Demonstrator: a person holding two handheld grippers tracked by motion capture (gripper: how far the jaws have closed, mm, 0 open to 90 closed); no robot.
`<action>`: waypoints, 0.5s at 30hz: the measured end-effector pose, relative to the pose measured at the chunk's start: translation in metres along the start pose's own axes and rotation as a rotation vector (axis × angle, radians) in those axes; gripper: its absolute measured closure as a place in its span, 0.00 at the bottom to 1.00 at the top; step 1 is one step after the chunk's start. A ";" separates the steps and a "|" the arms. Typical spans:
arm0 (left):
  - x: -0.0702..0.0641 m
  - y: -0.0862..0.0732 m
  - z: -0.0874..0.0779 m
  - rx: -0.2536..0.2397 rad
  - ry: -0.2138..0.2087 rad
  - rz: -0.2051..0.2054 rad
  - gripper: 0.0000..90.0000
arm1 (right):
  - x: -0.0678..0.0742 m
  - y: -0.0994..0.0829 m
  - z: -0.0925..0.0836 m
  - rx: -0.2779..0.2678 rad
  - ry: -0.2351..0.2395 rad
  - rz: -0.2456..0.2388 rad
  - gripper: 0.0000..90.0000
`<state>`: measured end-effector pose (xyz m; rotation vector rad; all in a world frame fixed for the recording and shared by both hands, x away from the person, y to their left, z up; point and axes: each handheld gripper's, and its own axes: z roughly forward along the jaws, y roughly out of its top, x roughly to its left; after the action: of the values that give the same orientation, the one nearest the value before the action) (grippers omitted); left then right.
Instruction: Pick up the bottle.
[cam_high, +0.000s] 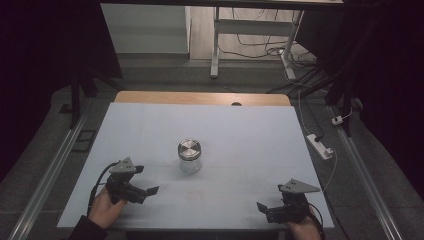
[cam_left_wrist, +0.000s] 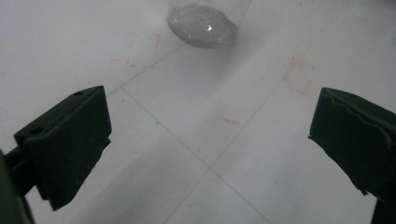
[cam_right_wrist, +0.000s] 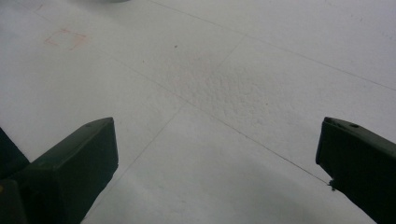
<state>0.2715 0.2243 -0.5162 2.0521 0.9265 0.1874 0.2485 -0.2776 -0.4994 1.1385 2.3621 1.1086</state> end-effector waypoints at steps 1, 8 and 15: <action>0.001 0.002 0.002 -0.003 0.000 0.001 0.00 | 0.000 0.000 0.000 0.000 0.001 0.000 0.00; 0.006 0.015 0.014 -0.039 -0.012 -0.005 0.00 | -0.001 0.000 0.000 -0.001 0.007 0.002 0.00; 0.005 0.030 0.030 -0.038 -0.015 0.051 0.00 | -0.001 0.000 0.000 -0.001 0.010 0.002 0.00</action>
<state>0.3048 0.1976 -0.5129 2.0408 0.8558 0.2148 0.2489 -0.2783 -0.4995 1.1382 2.3683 1.1185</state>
